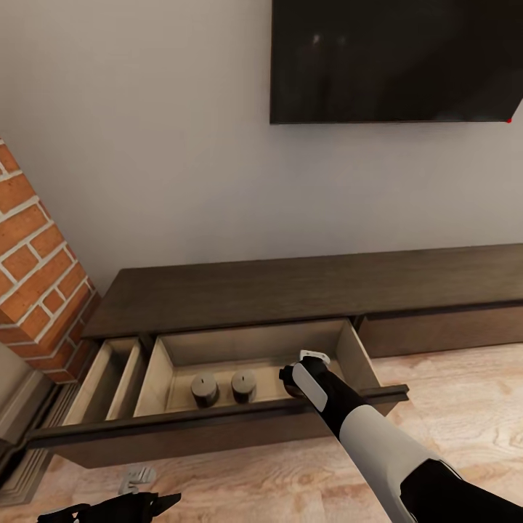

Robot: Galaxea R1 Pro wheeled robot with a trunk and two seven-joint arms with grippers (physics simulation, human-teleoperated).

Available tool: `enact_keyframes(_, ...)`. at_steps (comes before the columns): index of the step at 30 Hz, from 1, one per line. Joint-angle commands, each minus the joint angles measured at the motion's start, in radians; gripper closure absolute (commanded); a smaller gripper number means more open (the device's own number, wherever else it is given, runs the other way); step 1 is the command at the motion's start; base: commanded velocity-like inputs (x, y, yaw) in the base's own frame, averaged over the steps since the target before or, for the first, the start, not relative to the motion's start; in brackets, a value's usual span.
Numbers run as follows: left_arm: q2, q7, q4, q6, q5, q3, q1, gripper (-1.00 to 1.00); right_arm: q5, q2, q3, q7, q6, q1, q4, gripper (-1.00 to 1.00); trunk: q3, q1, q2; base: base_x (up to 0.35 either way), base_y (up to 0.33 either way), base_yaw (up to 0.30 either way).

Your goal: Place each of the two pumpkins and all three candles from the living room inside a cabinet in the living room (use any cabinet), then make sure every cabinet is closed, and position the cauldron so it is next to a table in the living room.

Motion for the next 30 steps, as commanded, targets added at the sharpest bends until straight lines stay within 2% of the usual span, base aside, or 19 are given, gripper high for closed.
enact_keyframes(1, 0.001, 0.001, 0.000, 0.009, 0.010, -0.003, 0.000, -1.00, -0.009, -0.001, 0.006, -0.009, 0.000, -0.001, -0.001, 1.00, -0.004, 0.004, -0.008, 0.000, 0.000, 0.000)
enact_keyframes(14, 0.001, 0.001, 0.000, 0.009, 0.011, -0.003, 0.000, -1.00, -0.009, -0.001, 0.006, -0.009, -0.001, -0.001, -0.001, 1.00, -0.004, 0.004, -0.008, 0.001, 0.000, 0.000)
enact_keyframes(30, 0.001, 0.001, 0.000, 0.009, 0.012, -0.003, 0.000, -1.00, -0.009, -0.001, 0.006, -0.009, -0.001, -0.001, -0.001, 1.00, -0.004, 0.004, -0.008, 0.067, 0.035, 0.000)
